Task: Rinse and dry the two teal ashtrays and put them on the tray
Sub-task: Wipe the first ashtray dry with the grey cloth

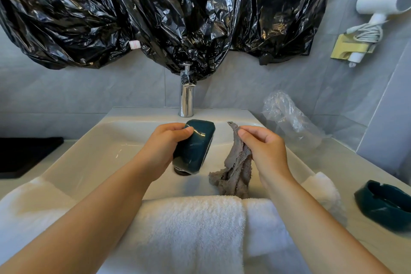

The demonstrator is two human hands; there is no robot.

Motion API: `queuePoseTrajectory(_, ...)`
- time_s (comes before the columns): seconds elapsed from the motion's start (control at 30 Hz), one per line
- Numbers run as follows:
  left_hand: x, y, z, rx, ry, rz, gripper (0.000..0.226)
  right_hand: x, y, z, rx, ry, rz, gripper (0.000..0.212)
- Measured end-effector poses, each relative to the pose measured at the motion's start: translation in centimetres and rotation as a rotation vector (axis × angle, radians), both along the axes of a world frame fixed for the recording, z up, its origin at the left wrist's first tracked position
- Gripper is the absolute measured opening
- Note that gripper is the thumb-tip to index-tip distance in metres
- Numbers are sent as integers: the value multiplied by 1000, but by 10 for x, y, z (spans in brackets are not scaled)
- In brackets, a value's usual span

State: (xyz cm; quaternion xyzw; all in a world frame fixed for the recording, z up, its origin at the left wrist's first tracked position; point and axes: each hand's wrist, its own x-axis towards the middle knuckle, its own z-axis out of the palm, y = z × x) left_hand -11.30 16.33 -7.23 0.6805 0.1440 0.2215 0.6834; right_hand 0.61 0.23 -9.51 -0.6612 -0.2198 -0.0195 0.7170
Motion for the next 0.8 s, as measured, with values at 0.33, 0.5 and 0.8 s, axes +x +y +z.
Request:
queuePoseTrajectory(0.33,-5,-3,6,-178,4,-34,25,-35,23,15,154,-124,83,10)
queuePoseTrajectory(0.5,-6,-4,5,-137,45,-60,34,-36,39,15,93,-11,110,9)
queuePoseTrajectory(0.8,-4,-1,4,-255,-134,-159,22,-17,33,9,132,429,228,11)
